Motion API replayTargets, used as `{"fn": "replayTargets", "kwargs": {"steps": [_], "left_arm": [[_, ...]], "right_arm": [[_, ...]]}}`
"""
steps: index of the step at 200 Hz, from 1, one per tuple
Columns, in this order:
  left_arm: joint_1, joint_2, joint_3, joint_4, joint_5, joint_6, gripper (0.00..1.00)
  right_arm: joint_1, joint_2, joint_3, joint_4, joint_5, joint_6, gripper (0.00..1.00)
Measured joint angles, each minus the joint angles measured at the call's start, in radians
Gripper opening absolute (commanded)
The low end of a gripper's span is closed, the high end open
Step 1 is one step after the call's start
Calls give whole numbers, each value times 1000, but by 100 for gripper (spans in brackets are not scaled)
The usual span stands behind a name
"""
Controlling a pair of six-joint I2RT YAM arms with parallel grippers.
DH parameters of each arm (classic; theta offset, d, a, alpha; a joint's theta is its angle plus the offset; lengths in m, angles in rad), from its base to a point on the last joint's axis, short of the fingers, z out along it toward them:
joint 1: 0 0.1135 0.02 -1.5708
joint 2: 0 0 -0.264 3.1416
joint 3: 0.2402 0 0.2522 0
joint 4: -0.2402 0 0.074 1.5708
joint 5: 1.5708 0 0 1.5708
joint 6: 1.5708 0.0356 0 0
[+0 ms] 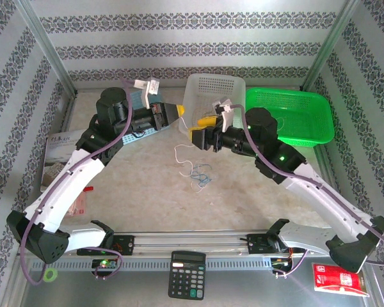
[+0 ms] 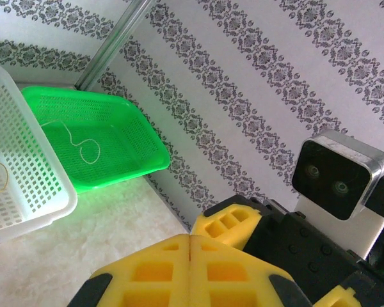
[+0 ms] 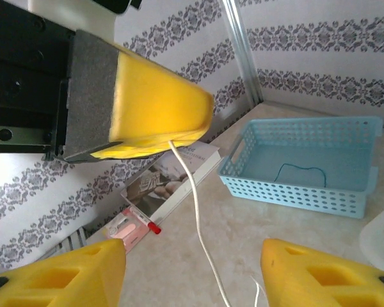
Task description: Untangle the cables
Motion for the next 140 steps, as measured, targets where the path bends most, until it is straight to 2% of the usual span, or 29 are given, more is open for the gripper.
{"fn": "replayTargets", "kwargs": {"steps": [43, 52, 67, 87, 102, 123, 140], "left_arm": [[-1, 0, 0, 0, 21, 0, 0], [-2, 0, 0, 0, 22, 0, 0], [-3, 1, 0, 0, 24, 0, 0], [-3, 1, 0, 0, 29, -1, 0], [-3, 1, 0, 1, 30, -2, 0], [-3, 1, 0, 2, 29, -10, 20], [-3, -1, -10, 13, 26, -19, 46]], "right_arm": [[13, 68, 39, -19, -13, -21, 55], [13, 82, 47, -20, -13, -24, 48], [14, 101, 56, -20, -14, -35, 30], [18, 114, 59, -23, -16, -36, 1], [18, 115, 60, -24, -20, -23, 0], [17, 113, 61, -23, -19, -27, 0], [12, 103, 61, -24, -16, -25, 0]]}}
